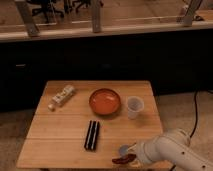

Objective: Place the pepper on the white sponge

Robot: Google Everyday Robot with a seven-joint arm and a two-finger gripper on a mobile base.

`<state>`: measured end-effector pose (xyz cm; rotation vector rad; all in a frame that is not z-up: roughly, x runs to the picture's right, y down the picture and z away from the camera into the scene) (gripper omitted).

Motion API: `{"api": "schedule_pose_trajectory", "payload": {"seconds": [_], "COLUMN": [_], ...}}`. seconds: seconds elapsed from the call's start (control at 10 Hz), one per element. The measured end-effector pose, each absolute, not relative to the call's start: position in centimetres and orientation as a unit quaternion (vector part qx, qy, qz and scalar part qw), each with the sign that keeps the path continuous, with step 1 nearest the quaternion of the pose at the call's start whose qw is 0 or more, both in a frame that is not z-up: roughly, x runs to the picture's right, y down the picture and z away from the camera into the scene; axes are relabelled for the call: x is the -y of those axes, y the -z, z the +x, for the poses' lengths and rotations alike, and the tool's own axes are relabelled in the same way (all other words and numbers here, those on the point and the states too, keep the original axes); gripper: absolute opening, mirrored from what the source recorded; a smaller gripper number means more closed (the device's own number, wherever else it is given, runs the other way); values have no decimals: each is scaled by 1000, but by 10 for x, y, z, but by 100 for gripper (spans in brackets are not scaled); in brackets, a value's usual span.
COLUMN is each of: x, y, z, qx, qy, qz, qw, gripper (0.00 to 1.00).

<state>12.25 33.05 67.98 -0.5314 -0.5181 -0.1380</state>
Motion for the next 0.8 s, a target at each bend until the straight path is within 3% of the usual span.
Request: {"api": "schedule_pose_trajectory", "payload": {"seconds": [0.8], "x": [-315], "y": [-692], "z": [144], "qx": [239], "qy": [82], "qz": [-224], "qw": [941], "gripper": [0]}}
